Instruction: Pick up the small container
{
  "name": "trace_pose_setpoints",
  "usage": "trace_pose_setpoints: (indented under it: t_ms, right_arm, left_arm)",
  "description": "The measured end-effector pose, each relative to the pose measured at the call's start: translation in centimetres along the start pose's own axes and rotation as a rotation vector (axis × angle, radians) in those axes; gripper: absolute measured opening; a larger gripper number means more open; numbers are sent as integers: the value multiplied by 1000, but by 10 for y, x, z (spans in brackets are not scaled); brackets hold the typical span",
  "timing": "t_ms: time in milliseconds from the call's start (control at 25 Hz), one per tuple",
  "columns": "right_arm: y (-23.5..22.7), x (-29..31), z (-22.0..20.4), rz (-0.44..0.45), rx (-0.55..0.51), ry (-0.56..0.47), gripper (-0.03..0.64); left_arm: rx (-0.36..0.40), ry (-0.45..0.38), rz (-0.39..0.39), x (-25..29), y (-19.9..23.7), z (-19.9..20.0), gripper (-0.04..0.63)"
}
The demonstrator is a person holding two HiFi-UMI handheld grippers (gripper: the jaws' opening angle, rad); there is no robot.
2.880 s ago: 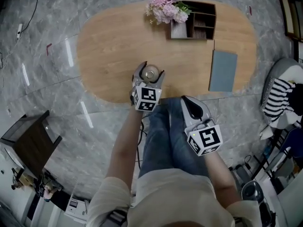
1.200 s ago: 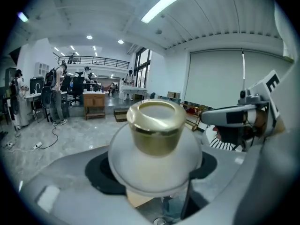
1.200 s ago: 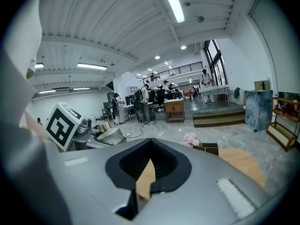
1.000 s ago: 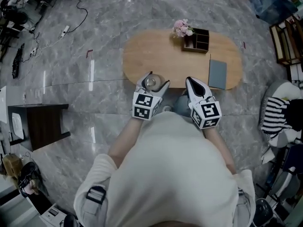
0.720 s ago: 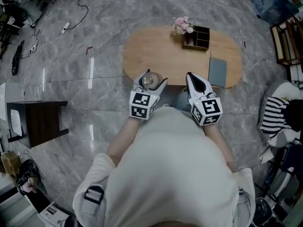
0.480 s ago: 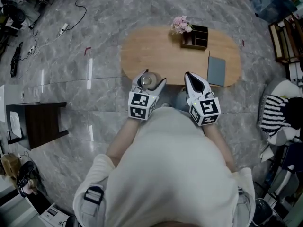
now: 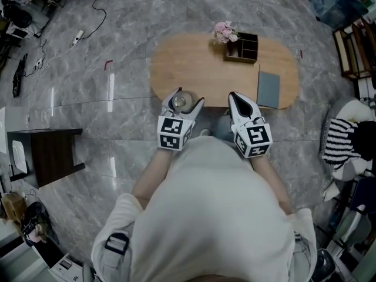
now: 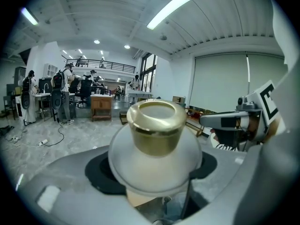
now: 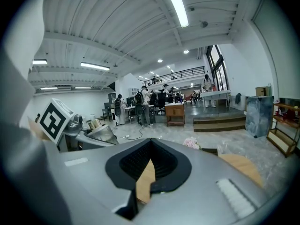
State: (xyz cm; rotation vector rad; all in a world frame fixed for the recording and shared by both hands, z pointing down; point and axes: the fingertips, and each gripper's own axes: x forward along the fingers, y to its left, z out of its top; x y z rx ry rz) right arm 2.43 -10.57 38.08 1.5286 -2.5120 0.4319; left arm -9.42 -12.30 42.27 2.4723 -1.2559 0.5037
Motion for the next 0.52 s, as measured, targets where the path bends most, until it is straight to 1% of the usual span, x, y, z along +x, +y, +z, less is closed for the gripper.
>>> trace_pose_setpoints:
  t_ms: [520]
  right_arm:
    - [-8,4,-4,-3,8,18,-3]
  left_arm:
    - [-8,-1,12,7,6,1,344]
